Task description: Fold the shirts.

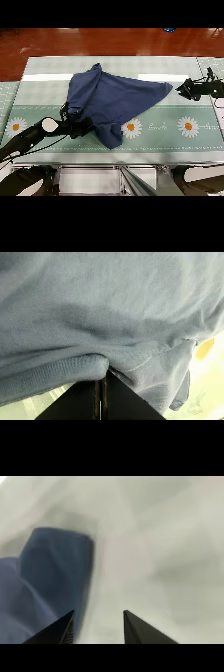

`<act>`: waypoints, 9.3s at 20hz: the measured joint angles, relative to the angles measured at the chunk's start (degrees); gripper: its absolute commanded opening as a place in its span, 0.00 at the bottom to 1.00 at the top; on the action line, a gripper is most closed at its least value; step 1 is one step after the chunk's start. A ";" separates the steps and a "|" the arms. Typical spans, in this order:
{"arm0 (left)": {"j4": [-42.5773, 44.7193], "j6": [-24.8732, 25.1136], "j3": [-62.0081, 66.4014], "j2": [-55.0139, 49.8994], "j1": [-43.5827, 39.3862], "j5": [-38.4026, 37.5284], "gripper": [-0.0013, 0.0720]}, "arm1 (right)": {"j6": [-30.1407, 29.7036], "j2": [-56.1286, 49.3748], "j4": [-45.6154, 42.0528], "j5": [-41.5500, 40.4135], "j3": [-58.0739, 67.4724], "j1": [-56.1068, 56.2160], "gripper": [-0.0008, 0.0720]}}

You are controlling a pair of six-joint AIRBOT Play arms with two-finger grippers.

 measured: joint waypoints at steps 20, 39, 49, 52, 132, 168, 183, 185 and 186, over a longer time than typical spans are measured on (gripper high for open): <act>-1.22 11.23 28.92 8.17 23.30 -7.61 0.04 | 1.20 2.05 -2.93 12.31 38.93 11.76 0.04; 8.79 21.29 91.14 17.84 42.91 -37.09 0.04 | 8.24 54.38 -27.74 23.54 48.48 11.93 0.04; 33.73 14.62 76.46 20.81 28.02 -42.05 0.04 | 10.16 58.16 -27.56 26.93 32.44 12.00 0.04; 35.21 13.88 65.22 16.20 27.56 -38.80 0.04 | 8.15 54.88 -23.89 23.15 21.66 12.00 0.04; 2.12 32.79 3.41 -12.48 43.69 -25.83 0.04 | -2.73 31.17 -5.99 10.60 -35.80 -12.66 0.57; 1.92 16.96 79.47 -55.30 35.19 -32.20 0.57 | -4.61 -6.62 12.70 4.04 13.31 4.52 0.33; 15.08 18.99 84.76 -41.31 43.08 -43.85 0.71 | 2.08 -9.75 3.30 13.99 22.73 -3.02 0.57; 19.37 19.87 77.24 -33.42 41.88 -40.74 0.71 | 3.56 -9.79 0.00 13.14 22.91 -1.44 0.58; 20.70 20.33 72.72 -29.24 40.83 -38.82 0.71 | 4.22 -10.05 -0.83 12.68 22.95 -0.35 0.58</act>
